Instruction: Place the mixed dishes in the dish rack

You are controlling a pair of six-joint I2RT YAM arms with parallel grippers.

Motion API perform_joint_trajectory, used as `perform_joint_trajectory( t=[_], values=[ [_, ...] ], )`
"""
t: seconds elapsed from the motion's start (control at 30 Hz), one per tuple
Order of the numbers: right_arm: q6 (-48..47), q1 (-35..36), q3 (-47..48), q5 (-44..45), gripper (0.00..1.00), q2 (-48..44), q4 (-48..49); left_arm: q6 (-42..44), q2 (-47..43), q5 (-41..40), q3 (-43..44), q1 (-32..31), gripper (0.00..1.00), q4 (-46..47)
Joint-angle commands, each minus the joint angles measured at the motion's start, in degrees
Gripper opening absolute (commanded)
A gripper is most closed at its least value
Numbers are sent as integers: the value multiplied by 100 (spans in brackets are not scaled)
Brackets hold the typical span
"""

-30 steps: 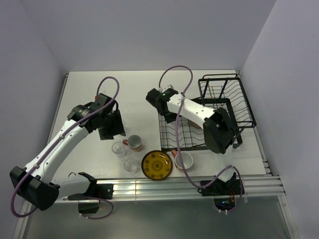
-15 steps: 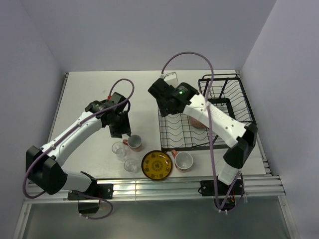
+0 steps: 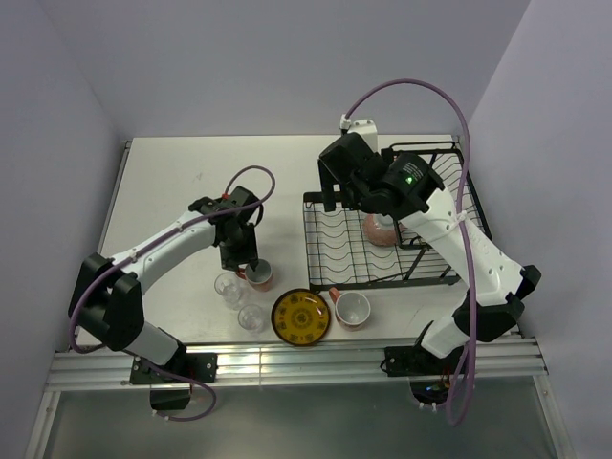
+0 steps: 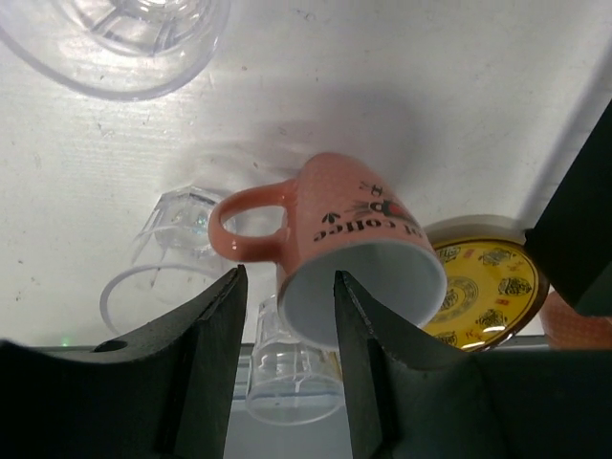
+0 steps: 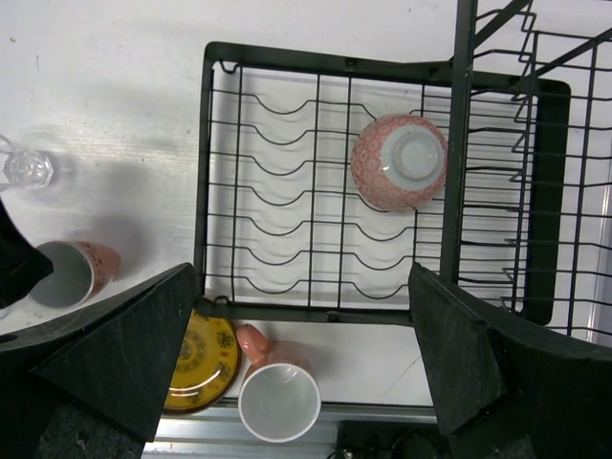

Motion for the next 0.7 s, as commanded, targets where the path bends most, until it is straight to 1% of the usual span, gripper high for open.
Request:
perform_joint_trajectory(
  t=[0.0,0.1,0.2,0.27,0.33,0.4,0.5,0.53,0.63,0.67],
  values=[
    [49,25,17,-108,99,-152,-156,150,123,-152,-19,-43,47,301],
    [40,16,17,-135,99,-196,-138,202,255,-143,-63,-43,46,468],
    [14,7,61,-126,99,-223,-156,246,361,-169,-98,-52,42,574],
    [14,-10,61,-126,99,-249,-156,273,448,-187,-107,-52,37,583],
    [14,-19,-9,-144,99,-284,-130,273,475,-169,-98,-52,29,565],
    [22,-28,-71,-135,99,-337,-103,264,458,-169,-133,-69,27,592],
    [49,-45,-141,-117,99,-372,-94,255,457,-178,-125,-78,20,574],
    [57,-46,-150,-117,99,-372,-94,247,449,-204,-116,-87,14,548],
    [75,-46,-142,-126,99,-372,-94,255,405,-240,-72,-96,0,495],
    [84,-46,-133,-135,99,-364,-94,255,396,-248,-37,-105,0,469]
  ],
)
